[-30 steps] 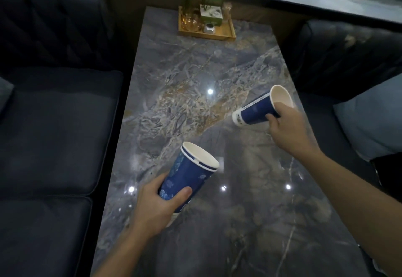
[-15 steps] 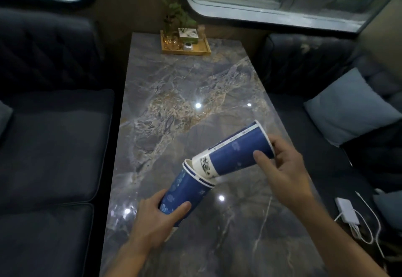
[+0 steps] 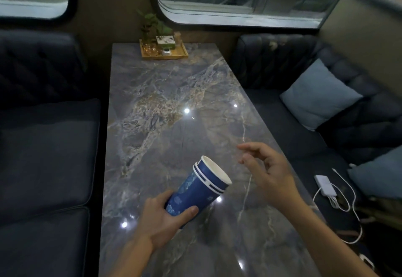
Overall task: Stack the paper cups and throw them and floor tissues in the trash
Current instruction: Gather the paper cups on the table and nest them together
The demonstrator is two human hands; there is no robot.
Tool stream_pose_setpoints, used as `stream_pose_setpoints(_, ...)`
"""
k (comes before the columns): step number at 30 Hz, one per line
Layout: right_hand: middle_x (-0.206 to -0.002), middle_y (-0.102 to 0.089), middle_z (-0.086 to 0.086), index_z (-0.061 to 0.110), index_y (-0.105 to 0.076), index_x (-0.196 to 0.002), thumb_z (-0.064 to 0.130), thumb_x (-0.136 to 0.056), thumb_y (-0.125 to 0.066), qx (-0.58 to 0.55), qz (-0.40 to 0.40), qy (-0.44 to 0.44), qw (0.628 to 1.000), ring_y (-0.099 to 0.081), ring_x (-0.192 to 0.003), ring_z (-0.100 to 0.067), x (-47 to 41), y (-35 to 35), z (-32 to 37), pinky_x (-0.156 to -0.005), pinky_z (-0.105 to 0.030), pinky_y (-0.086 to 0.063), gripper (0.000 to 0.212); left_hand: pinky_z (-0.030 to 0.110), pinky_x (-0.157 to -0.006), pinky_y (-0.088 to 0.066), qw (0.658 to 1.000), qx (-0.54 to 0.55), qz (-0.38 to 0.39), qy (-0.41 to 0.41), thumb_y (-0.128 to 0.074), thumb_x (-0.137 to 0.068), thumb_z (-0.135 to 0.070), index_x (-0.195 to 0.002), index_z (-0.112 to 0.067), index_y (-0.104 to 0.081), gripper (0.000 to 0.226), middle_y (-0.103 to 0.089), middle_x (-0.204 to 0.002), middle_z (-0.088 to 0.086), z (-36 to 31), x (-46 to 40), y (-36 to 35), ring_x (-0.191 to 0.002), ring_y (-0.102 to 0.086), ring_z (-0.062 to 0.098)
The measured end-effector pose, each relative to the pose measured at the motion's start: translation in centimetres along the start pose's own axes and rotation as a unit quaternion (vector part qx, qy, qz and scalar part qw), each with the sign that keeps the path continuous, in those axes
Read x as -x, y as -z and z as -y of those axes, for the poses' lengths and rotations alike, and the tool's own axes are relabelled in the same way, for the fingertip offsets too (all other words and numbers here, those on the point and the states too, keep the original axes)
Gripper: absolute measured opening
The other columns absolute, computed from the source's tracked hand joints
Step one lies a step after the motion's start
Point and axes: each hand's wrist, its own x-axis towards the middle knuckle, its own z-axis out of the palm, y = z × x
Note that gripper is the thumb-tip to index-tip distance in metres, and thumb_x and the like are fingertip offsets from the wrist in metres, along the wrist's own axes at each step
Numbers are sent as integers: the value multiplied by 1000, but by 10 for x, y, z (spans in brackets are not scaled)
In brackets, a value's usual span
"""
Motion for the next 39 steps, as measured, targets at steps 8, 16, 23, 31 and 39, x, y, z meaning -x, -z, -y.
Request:
stream_pose_setpoints(8,-101,-68,19,41,-62,-102,22,-89,-54,29,-26,4,999,-63,-100,-2,15,8,8,-85,-13,-47,24,11,-50,-43,999,-11,8,-34,-69,-52,-69,-69,-38,-61,36,-67,-67,-27,-18,13,-2,-58,-63,-1)
stream_pose_setpoints(16,-131,-51,14,40,-42,-128,55,-82,-44,83,183,-68,977,-49,-121,-4,47,-38,-2,-106,-31,-40,48,20,-44,-40,995,-33,47,-80,-78,-53,-65,-71,-25,-65,45,-63,-53,-8,-27,21,-8,-46,-58,7)
stream_pose_setpoints(23,-125,-51,12,40,-42,-125,51,-80,-49,91,165,-77,979,-49,-117,-7,65,-34,-6,-103,-40,-42,47,13,-46,-37,993,-54,60,-92,-76,-53,-65,-65,-39,-57,34,-61,-56,-19,-25,34,-11,-48,-55,2)
stream_pose_setpoints(31,-121,-50,19,43,-43,-123,49,-81,-52,71,142,-92,983,-52,-112,-5,90,-19,-8,-100,-40,-46,44,15,-45,-38,991,-63,71,-99,-74,-54,-68,-74,-22,-67,51,-61,-53,-3,-29,51,-25,-47,-55,7)
stream_pose_setpoints(39,-118,-52,14,39,-44,-123,48,-81,-51,56,119,-71,989,-54,-107,-7,126,20,-11,-96,-38,-47,43,18,-45,-41,988,-70,69,-121,-77,-54,-65,-73,-26,-66,45,-63,-54,-7,-53,86,-54,-48,-58,7)
